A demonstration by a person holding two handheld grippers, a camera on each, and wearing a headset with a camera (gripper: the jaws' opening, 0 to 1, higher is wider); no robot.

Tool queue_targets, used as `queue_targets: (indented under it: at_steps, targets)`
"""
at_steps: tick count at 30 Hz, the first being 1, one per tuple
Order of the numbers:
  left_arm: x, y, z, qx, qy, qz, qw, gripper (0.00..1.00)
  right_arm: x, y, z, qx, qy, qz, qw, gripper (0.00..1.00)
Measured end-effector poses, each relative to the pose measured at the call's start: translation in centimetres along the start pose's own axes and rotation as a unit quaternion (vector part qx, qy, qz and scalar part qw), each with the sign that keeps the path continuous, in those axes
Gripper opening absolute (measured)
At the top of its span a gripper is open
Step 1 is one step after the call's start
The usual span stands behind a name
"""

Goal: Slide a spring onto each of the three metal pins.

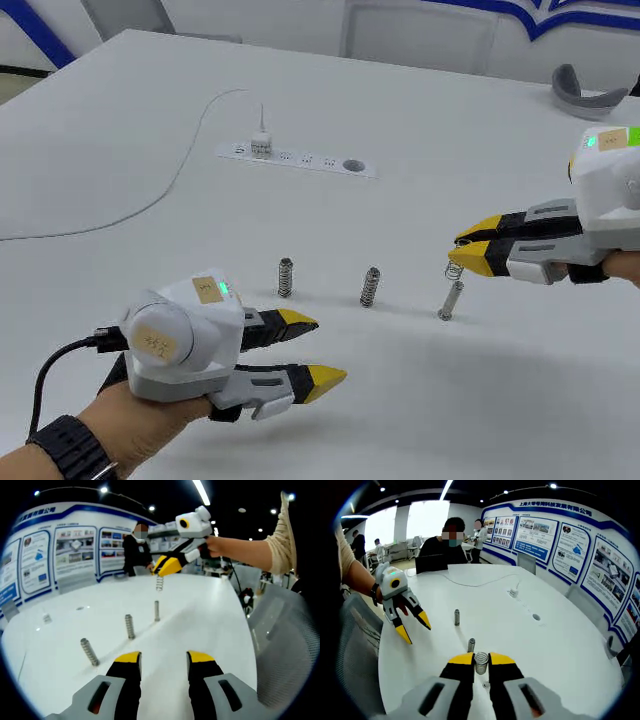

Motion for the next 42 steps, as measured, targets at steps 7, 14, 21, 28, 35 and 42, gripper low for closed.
queue_targets:
  at_steps: [7, 14, 21, 28, 35, 42]
  targets:
    - [0.1, 0.1, 0.0, 0.0, 0.002, 0.002, 1.0, 0.36, -1.3, -0.7, -1.8, 0.014, -0.027, -0.025, 0.9992, 0.12]
    - [0.3, 0.2, 0.0, -0.001, 0.002, 0.004, 1.0, 0.36, -1.4, -1.4, -3.6, 0.023, -0.049, -0.029, 0.9981, 0.12]
    - [0.4, 0.1, -0.1, 0.002, 0.004, 0.005, 1.0, 0.36, -1.2, -1.8, -4.4, 0.028, -0.06, -0.027, 0.9975, 0.12]
    - [0.5, 0.2, 0.0, 0.002, 0.004, 0.005, 1.0, 0.36, -0.9, -2.2, -4.7, 0.027, -0.067, -0.027, 0.997, 0.12]
    - [0.7, 0.2, -0.2, 0.005, 0.004, 0.005, 1.0, 0.35, -0.5, -2.8, -5.6, 0.026, -0.076, -0.034, 0.9962, 0.12]
    - [0.6, 0.1, -0.1, 0.004, 0.004, 0.004, 1.0, 0.35, -0.2, -3.6, -6.7, 0.025, -0.09, -0.041, 0.9948, 0.12]
Point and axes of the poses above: the centre of the closed fingertips' face, and the gripper's own axes: y roughly backward along the fingers, x roughly to its left, z roughly out of its top, the point moved 2 cm from there along y, roughly backward along the fingers, and after that the axes turned 15 degrees about y, right-handed, at the moved point
